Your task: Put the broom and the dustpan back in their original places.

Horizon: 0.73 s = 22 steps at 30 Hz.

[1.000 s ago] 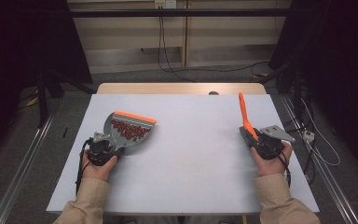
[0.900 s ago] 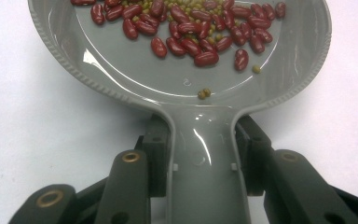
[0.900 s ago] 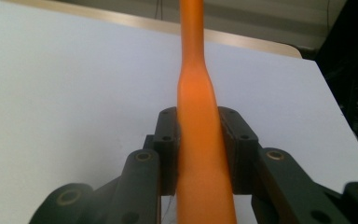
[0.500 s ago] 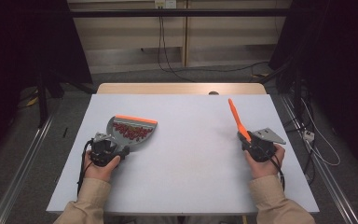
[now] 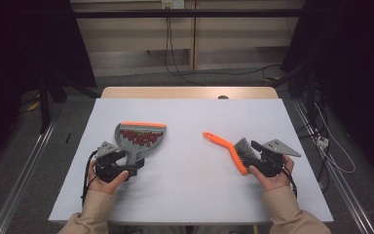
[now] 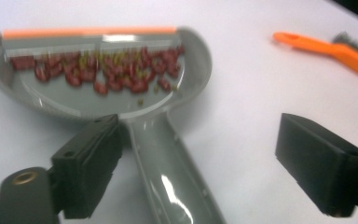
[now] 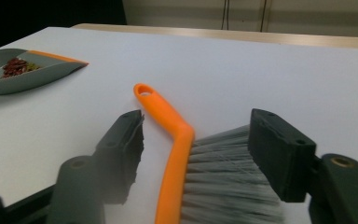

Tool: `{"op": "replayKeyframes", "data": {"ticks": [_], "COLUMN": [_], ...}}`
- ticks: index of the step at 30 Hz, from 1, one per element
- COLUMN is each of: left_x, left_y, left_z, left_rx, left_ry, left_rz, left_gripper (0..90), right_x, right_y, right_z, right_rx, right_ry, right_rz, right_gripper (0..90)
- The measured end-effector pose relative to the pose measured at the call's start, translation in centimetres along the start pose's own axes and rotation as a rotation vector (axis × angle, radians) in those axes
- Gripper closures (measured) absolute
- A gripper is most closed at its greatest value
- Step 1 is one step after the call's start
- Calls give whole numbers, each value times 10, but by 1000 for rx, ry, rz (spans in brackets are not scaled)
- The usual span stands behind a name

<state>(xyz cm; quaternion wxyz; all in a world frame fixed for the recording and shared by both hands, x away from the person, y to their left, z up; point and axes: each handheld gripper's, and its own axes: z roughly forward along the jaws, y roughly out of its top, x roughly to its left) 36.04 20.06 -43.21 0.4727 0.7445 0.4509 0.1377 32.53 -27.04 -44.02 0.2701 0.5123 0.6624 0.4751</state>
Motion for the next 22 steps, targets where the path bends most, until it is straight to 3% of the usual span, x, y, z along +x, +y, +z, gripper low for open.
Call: {"op": "replayKeyframes", "data": {"ticks": [6, 12, 22], "left_x": [2, 4, 4], "left_y": [2, 0, 0], "left_z": [-4, -6, -7], "left_rx": [-34, -38, -46], "left_ry": [-49, -83, -107], "left_rz": [68, 77, 87], "left_gripper": [98, 70, 66], "right_x": [1, 3, 5], "right_y": [-4, -12, -17], "right_z": [-8, -17, -22], "right_rx": [1, 15, 31], "right_ry": [42, 75, 102], "right_rz": [-17, -57, -59], "right_gripper": [296, 253, 226]}}
